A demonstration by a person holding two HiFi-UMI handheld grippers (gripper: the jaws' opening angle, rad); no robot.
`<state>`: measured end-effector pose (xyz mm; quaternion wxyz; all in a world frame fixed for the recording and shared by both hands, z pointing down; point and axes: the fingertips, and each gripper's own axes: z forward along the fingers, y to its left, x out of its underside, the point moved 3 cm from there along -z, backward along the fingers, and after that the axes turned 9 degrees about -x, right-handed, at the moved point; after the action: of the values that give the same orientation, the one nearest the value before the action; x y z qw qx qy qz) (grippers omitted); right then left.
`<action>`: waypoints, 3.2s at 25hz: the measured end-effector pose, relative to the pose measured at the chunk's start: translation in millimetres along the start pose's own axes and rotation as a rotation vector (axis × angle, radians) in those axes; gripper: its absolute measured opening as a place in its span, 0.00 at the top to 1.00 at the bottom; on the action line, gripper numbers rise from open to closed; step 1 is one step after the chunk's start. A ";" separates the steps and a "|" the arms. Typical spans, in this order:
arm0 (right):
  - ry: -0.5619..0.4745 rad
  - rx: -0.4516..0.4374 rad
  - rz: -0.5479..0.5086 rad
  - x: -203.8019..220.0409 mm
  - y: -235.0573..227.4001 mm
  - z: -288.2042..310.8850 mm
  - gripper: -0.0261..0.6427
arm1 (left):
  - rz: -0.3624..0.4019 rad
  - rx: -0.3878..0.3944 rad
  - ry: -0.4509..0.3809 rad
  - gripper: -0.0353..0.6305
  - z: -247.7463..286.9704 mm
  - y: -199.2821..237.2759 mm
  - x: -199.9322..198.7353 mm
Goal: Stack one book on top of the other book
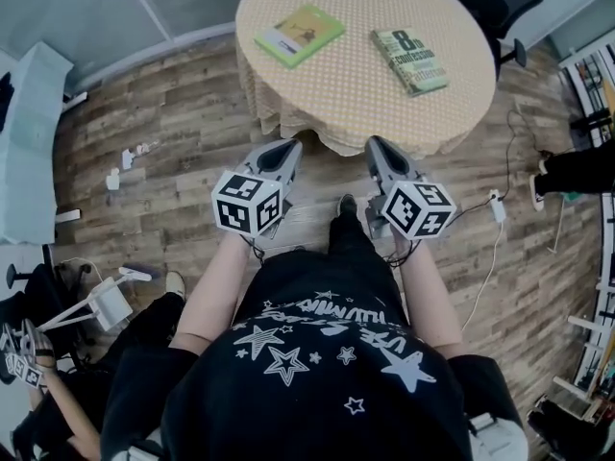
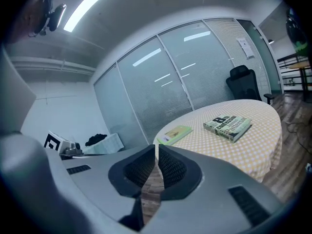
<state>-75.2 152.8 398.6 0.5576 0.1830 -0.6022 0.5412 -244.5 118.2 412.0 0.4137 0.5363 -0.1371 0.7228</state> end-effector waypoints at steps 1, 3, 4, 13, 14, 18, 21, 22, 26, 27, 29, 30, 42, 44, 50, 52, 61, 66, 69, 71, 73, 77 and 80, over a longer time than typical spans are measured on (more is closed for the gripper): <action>0.004 0.000 0.006 0.1 -4.4 4.1 0.91 | -0.001 -0.014 0.001 0.93 3.0 3.4 0.7; 0.008 -0.016 0.014 -3.7 -12.9 14.9 0.91 | -0.008 -0.042 0.008 0.93 13.2 11.4 -0.8; 0.010 -0.027 0.014 -6.8 -17.5 20.5 0.91 | -0.014 -0.052 0.009 0.93 19.4 14.5 -3.1; 0.061 -0.158 0.057 -42.4 -78.2 81.7 0.91 | -0.040 -0.175 0.006 0.93 78.3 36.6 -34.9; 0.069 -0.173 0.057 -47.3 -84.1 88.4 0.91 | -0.049 -0.190 0.004 0.93 84.4 39.3 -38.2; 0.092 -0.230 0.053 -65.1 -106.1 114.0 0.91 | -0.084 -0.240 -0.012 0.93 105.0 44.6 -52.4; 0.111 -0.267 0.048 -75.4 -122.1 133.3 0.91 | -0.090 -0.289 -0.017 0.93 118.7 48.8 -60.1; 0.115 -0.280 0.046 -79.3 -126.6 140.3 0.91 | -0.095 -0.309 -0.020 0.93 122.4 51.6 -62.9; 0.132 -0.331 0.031 -93.4 -142.3 163.6 0.91 | -0.121 -0.378 -0.036 0.93 138.0 62.2 -73.4; 0.140 -0.344 0.022 -96.1 -145.9 168.0 0.91 | -0.129 -0.391 -0.042 0.93 142.1 63.7 -76.0; 0.158 -0.369 0.001 -100.3 -151.2 176.7 0.90 | -0.143 -0.419 -0.052 0.93 147.9 67.1 -80.2; 0.167 -0.379 -0.007 -101.9 -153.5 181.1 0.91 | -0.148 -0.436 -0.055 0.93 149.7 69.4 -81.8; 0.232 -0.343 0.017 -98.2 -180.8 225.9 0.90 | -0.151 -0.523 0.010 0.93 174.0 115.1 -82.6; 0.243 -0.321 0.012 -99.6 -183.9 235.3 0.90 | -0.158 -0.523 0.021 0.93 179.5 126.3 -81.0; 0.285 -0.241 0.011 -102.6 -202.9 273.0 0.90 | -0.195 -0.489 0.091 0.93 204.6 168.0 -72.3; 0.304 -0.211 0.015 -101.6 -212.5 284.8 0.90 | -0.208 -0.472 0.117 0.93 214.1 179.2 -68.6; 0.369 -0.120 0.049 -94.1 -246.6 333.8 0.88 | -0.258 -0.381 0.225 0.71 247.3 221.7 -54.2; 0.416 -0.121 0.029 -96.8 -259.5 372.1 0.81 | -0.275 -0.334 0.306 0.65 262.2 235.0 -42.1; 0.465 -0.118 -0.005 -99.2 -264.4 393.2 0.75 | -0.284 -0.313 0.339 0.62 267.5 239.7 -36.8; 0.505 -0.118 -0.023 -97.7 -266.4 403.7 0.70 | -0.287 -0.296 0.355 0.60 269.5 242.9 -33.4; 0.553 -0.128 -0.023 -92.0 -267.7 411.6 0.66 | -0.288 -0.282 0.366 0.59 270.3 246.2 -31.6; 0.623 -0.152 -0.021 -77.8 -270.2 422.4 0.62 | -0.304 -0.242 0.391 0.58 272.9 248.6 -27.7; 0.658 -0.165 -0.032 -72.4 -273.7 430.5 0.62 | -0.305 -0.196 0.422 0.58 277.4 244.9 -26.0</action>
<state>-31.0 -338.4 547.5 0.7435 -0.0376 -0.4290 0.5117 -241.2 -223.5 556.4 0.5872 0.3456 -0.0349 0.7311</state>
